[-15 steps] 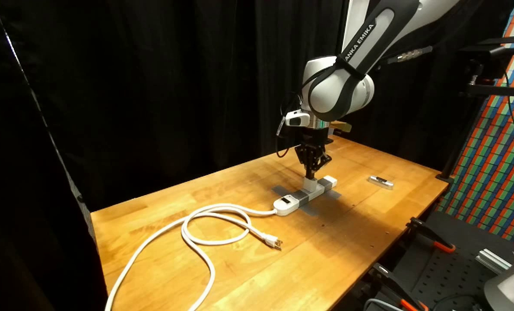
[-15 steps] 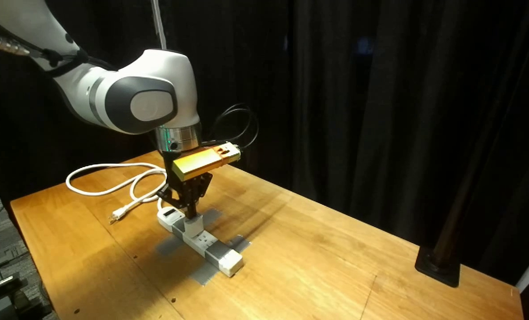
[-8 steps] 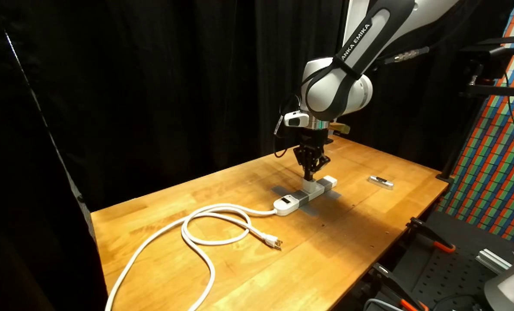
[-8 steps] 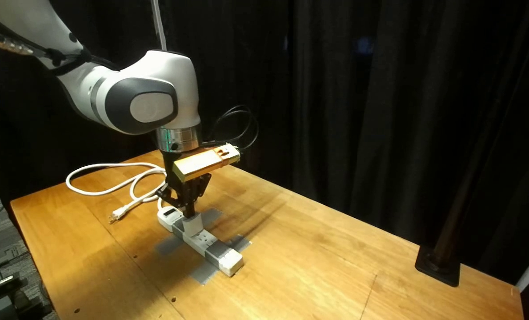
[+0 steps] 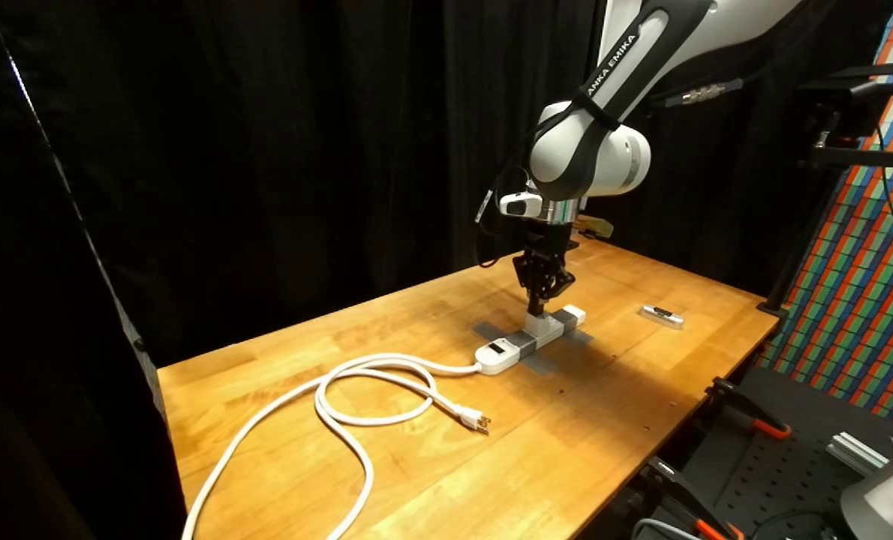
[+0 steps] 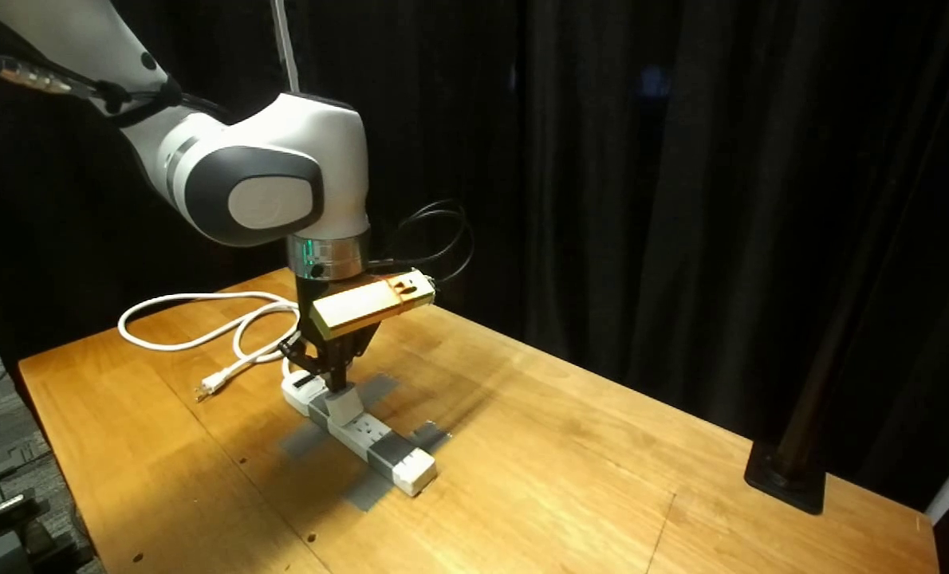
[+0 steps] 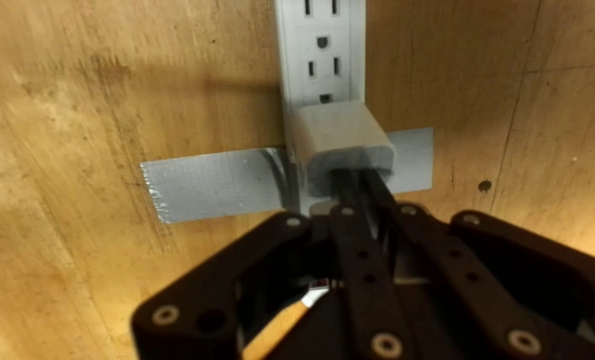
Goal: Plug the adapter into the extension cord
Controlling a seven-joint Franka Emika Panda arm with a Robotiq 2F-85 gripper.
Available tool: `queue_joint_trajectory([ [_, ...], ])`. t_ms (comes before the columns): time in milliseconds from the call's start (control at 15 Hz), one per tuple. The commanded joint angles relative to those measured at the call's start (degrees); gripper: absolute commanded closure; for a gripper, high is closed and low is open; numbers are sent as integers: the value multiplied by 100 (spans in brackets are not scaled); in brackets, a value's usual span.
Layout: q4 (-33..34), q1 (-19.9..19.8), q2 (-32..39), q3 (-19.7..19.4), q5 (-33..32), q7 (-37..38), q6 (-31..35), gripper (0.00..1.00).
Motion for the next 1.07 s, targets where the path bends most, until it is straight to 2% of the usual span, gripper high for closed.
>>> queue_joint_trajectory([
  [0,82,-135,283,64,328,-247,-94,89],
  [1000,627,-340,721,-5,906,-307,-688,89],
])
